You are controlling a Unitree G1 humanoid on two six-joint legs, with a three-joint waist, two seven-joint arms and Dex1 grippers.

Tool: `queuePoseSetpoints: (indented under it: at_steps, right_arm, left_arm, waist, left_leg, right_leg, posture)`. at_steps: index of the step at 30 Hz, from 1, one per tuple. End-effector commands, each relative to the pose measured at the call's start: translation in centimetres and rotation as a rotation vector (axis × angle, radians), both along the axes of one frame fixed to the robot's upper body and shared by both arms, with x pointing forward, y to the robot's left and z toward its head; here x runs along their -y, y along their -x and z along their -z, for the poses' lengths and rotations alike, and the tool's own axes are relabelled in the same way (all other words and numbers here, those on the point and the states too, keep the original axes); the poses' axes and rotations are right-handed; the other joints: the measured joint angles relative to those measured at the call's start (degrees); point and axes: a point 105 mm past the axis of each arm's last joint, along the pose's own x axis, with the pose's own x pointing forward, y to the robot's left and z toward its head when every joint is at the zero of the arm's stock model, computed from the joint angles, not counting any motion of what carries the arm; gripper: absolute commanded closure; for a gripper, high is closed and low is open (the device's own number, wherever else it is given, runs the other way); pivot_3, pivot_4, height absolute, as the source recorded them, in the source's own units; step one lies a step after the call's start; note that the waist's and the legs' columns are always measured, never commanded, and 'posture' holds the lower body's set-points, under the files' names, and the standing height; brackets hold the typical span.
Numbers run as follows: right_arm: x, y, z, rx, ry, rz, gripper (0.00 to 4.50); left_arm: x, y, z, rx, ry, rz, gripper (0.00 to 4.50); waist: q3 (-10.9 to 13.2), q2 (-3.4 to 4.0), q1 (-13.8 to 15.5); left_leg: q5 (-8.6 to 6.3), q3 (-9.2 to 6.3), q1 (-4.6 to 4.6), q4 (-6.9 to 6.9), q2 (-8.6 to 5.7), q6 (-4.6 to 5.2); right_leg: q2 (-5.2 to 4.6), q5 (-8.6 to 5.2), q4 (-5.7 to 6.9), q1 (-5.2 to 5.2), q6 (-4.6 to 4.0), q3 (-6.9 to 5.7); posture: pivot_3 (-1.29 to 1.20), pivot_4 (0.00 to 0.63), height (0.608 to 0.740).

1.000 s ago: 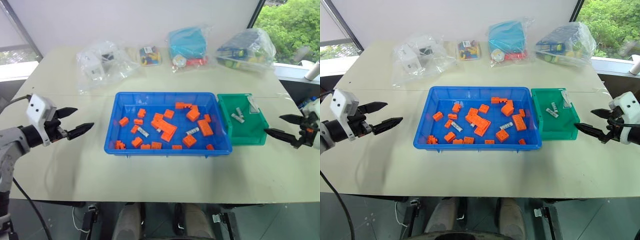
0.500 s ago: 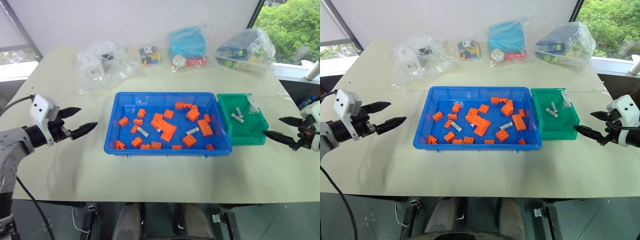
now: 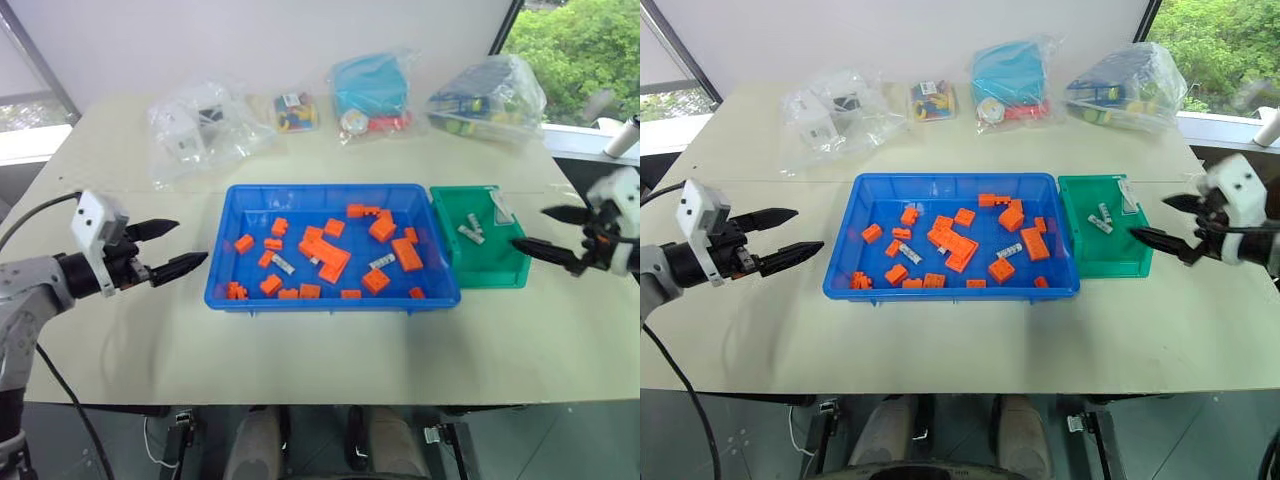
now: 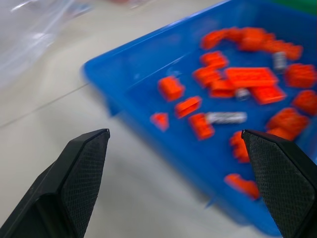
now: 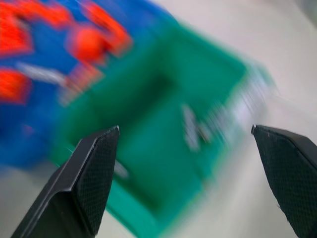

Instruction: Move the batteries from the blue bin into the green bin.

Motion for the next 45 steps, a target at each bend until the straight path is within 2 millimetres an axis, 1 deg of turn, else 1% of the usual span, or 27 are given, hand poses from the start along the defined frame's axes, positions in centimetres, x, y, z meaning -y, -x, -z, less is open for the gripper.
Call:
queuePoseSetpoints:
  at_steps: [1, 3, 5, 6, 7, 9, 10, 11, 12, 14, 16, 19, 22, 25, 29, 36, 37, 38, 41, 42, 43, 44, 45]
  right_arm:
    - [-5.9, -0.2, -1.9, 0.049, -0.044, -0.171, 0.10]
    - [-9.2, -0.9, -2.0, 0.045, -0.074, -0.236, 0.10]
    - [-13.2, -1.5, -1.8, 0.032, -0.100, -0.326, 0.10]
    - [-14.9, -1.8, -1.7, 0.016, -0.113, -0.350, 0.10]
    - [-15.8, -2.0, -1.6, 0.005, -0.119, -0.360, 0.10]
    - [-19.5, -3.8, 0.0, -0.020, -0.093, -0.339, 0.10]
    - [-21.6, -4.2, 0.6, -0.028, -0.086, -0.353, 0.10]
    - [-23.2, -4.4, 1.1, -0.046, -0.084, -0.364, 0.10]
    - [-24.6, -4.5, 1.6, -0.059, -0.073, -0.372, 0.10]
    - [-26.5, -5.0, 2.7, -0.079, -0.039, -0.369, 0.10]
    - [-27.8, -5.5, 3.6, -0.090, -0.015, -0.357, 0.10]
    - [-29.3, -5.3, 5.3, -0.113, 0.035, -0.374, 0.10]
    - [-30.2, -5.4, 6.5, -0.130, 0.060, -0.377, 0.10]
    - [-30.7, -5.6, 7.4, -0.146, 0.069, -0.371, 0.10]
    - [-31.4, -5.2, 8.5, -0.166, 0.089, -0.402, 0.10]
    - [-31.3, -5.3, 11.2, -0.184, 0.159, -0.423, 0.10]
    - [-31.3, -5.1, 11.5, -0.187, 0.170, -0.434, 0.62]
    - [-31.3, -4.9, 11.9, -0.194, 0.179, -0.446, 0.97]
    - [-31.1, -4.5, 12.6, -0.217, 0.187, -0.463, 2.46]
    - [-31.1, -4.4, 12.7, -0.218, 0.189, -0.465, 3.05]
    - [-31.0, -4.4, 12.7, -0.219, 0.188, -0.465, 3.50]
    - [-31.0, -4.4, 12.5, -0.221, 0.174, -0.460, 4.10]
    - [-31.0, -4.4, 12.3, -0.222, 0.164, -0.457, 4.41]
  left_arm:
    - [1.3, 1.2, -1.2, 0.011, -0.018, 0.093, 0.00]
    - [1.5, 1.3, -1.2, 0.006, -0.027, 0.111, 0.00]
    - [1.5, 1.4, -1.2, 0.004, -0.036, 0.115, 0.00]
    - [1.4, 1.3, -1.1, 0.002, -0.042, 0.112, 0.00]
    - [1.3, 1.2, -1.0, 0.001, -0.045, 0.109, 0.00]
    - [1.0, 1.0, -0.3, 0.009, -0.089, 0.095, 0.00]
    - [0.9, 0.9, 0.0, 0.005, -0.094, 0.088, 0.00]
    - [0.9, 0.8, 0.2, 0.002, -0.090, 0.085, 0.00]
    - [1.0, 0.8, 0.3, 0.002, -0.084, 0.085, 0.00]
    - [1.3, 0.8, 0.3, 0.007, -0.078, 0.090, 0.00]
    - [1.6, 0.8, 0.1, 0.015, -0.071, 0.093, 0.00]
    - [1.8, 0.9, -0.1, 0.026, -0.061, 0.089, 0.00]
    - [1.9, 1.0, -0.2, 0.034, -0.059, 0.079, 0.00]
    - [2.0, 1.2, -0.3, 0.038, -0.052, 0.069, 0.00]
    - [2.0, 1.4, -0.4, 0.042, -0.053, 0.064, 0.00]
    - [2.2, 1.4, -0.8, 0.043, -0.045, 0.069, 0.00]
    - [2.2, 1.3, -0.8, 0.043, -0.045, 0.069, 0.00]
    - [2.2, 1.3, -0.8, 0.044, -0.045, 0.070, 0.00]
    - [2.3, 1.1, -0.8, 0.046, -0.045, 0.075, 0.00]
    - [2.4, 1.0, -0.8, 0.046, -0.044, 0.076, 0.00]
    - [2.4, 1.0, -0.9, 0.046, -0.043, 0.080, 0.00]
    - [2.5, 0.9, -0.9, 0.046, -0.042, 0.085, 0.00]
    - [2.5, 0.8, -0.9, 0.045, -0.041, 0.089, 0.00]
  waist:
    - [0.0, 0.00, -0.3]
    - [0.0, -0.01, -0.5]
    - [0.0, 0.01, -0.9]
    - [0.0, 0.01, -1.0]
    - [0.0, 0.03, -1.0]
    - [0.0, 0.01, -1.1]
    - [0.0, 0.02, -1.1]
    - [0.0, 0.01, -1.2]
    - [0.0, 0.01, -1.2]
    - [0.0, 0.01, -0.9]
    - [0.0, 0.00, -0.7]
    - [0.0, -0.02, -0.8]
    - [0.0, -0.03, -1.2]
    - [0.0, -0.03, -1.3]
    - [0.0, -0.03, -1.4]
    - [0.0, -0.03, -1.3]
    - [0.0, -0.03, -1.3]
    - [0.0, -0.03, -1.3]
    - [0.0, -0.03, -1.3]
    - [0.0, -0.03, -1.3]
    - [0.0, -0.03, -1.3]
    - [0.0, -0.03, -1.3]
    - [0.0, -0.03, -1.3]
  left_leg:
    - [0.00, -0.01, 0.01, -0.01, 0.00, 0.00]
    - [0.00, -0.04, 0.00, -0.01, 0.01, 0.00]
    - [0.00, -0.04, 0.00, 0.00, 0.01, 0.00]
    - [0.00, -0.05, -0.02, -0.01, 0.01, 0.00]
    - [0.00, -0.05, -0.03, -0.02, 0.01, 0.00]
    - [0.00, -0.04, -0.12, -0.02, -0.02, 0.00]
    - [0.00, 0.00, -0.09, -0.01, -0.02, 0.00]
    - [0.00, 0.03, -0.11, -0.01, -0.03, 0.00]
    - [0.00, 0.05, -0.10, -0.01, -0.03, 0.00]
    - [0.01, 0.03, -0.16, -0.02, -0.03, 0.00]
    - [0.01, 0.00, -0.22, 0.02, -0.05, 0.00]
    - [0.01, 0.03, -0.22, 0.08, -0.09, 0.00]
    - [0.01, 0.02, -0.18, 0.05, -0.08, 0.00]
    - [0.01, 0.01, -0.15, 0.00, -0.05, 0.00]
    - [0.01, 0.01, -0.14, -0.03, -0.05, 0.00]
    - [0.01, 0.02, -0.14, -0.02, -0.05, -0.01]
    - [0.01, 0.02, -0.13, -0.02, -0.05, -0.01]
    - [0.01, 0.01, -0.13, -0.02, -0.05, -0.01]
    - [0.01, 0.01, -0.09, -0.03, -0.05, -0.01]
    - [0.01, 0.00, -0.07, -0.03, -0.05, -0.01]
    - [0.01, 0.01, -0.06, -0.03, -0.05, -0.01]
    - [0.01, 0.01, -0.06, -0.02, -0.05, -0.01]
    - [0.01, 0.01, -0.05, -0.02, -0.05, -0.01]
  right_leg:
    - [0.00, 0.00, 0.00, 0.00, 0.00, 0.00]
    - [0.01, 0.00, 0.00, -0.01, -0.01, 0.00]
    - [0.01, -0.01, 0.00, -0.02, -0.02, -0.01]
    - [0.01, 0.00, 0.01, -0.04, -0.03, 0.00]
    - [0.01, 0.00, 0.02, -0.05, -0.03, 0.00]
    - [0.00, 0.02, 0.05, -0.11, 0.00, -0.01]
    - [0.00, 0.03, 0.06, -0.10, 0.02, -0.01]
    - [0.00, 0.04, 0.07, -0.13, 0.02, -0.01]
    - [0.01, 0.09, 0.11, -0.12, 0.09, -0.01]
    - [0.02, 0.12, 0.13, -0.15, 0.15, -0.03]
    - [0.00, 0.13, 0.12, -0.14, 0.16, -0.05]
    - [-0.07, 0.13, 0.09, -0.10, 0.16, -0.04]
    - [-0.04, 0.14, 0.11, -0.09, 0.17, -0.04]
    - [0.01, 0.14, 0.13, -0.11, 0.18, -0.05]
    - [0.02, 0.14, 0.14, -0.12, 0.18, -0.04]
    - [0.02, 0.14, 0.13, -0.11, 0.18, -0.04]
    - [0.01, 0.14, 0.13, -0.11, 0.18, -0.04]
    - [0.01, 0.14, 0.13, -0.11, 0.18, -0.05]
    - [0.02, 0.14, 0.14, -0.09, 0.17, -0.05]
    - [0.02, 0.14, 0.14, -0.07, 0.17, -0.05]
    - [0.02, 0.14, 0.14, -0.07, 0.18, -0.05]
    - [0.02, 0.14, 0.13, -0.06, 0.17, -0.05]
    - [0.02, 0.14, 0.14, -0.05, 0.17, -0.05]
  posture:
    - [0.00, 0.150, 0.736]
    - [0.00, 0.150, 0.736]
    - [0.00, 0.150, 0.736]
    - [0.00, 0.150, 0.736]
    - [0.00, 0.150, 0.736]
    - [0.00, 0.150, 0.736]
    - [0.00, 0.150, 0.736]
    - [0.00, 0.150, 0.736]
    - [0.00, 0.150, 0.736]
    - [0.00, 0.150, 0.736]
    - [0.00, 0.150, 0.736]
    - [0.00, 0.150, 0.736]
    - [0.00, 0.150, 0.736]
    - [0.00, 0.150, 0.736]
    - [0.00, 0.150, 0.736]
    - [0.00, 0.150, 0.736]
    - [0.00, 0.150, 0.736]
    - [0.00, 0.150, 0.736]
    - [0.00, 0.150, 0.736]
    - [0.00, 0.150, 0.736]
    - [0.00, 0.150, 0.736]
    - [0.00, 0.150, 0.736]
    - [0.00, 0.150, 0.736]
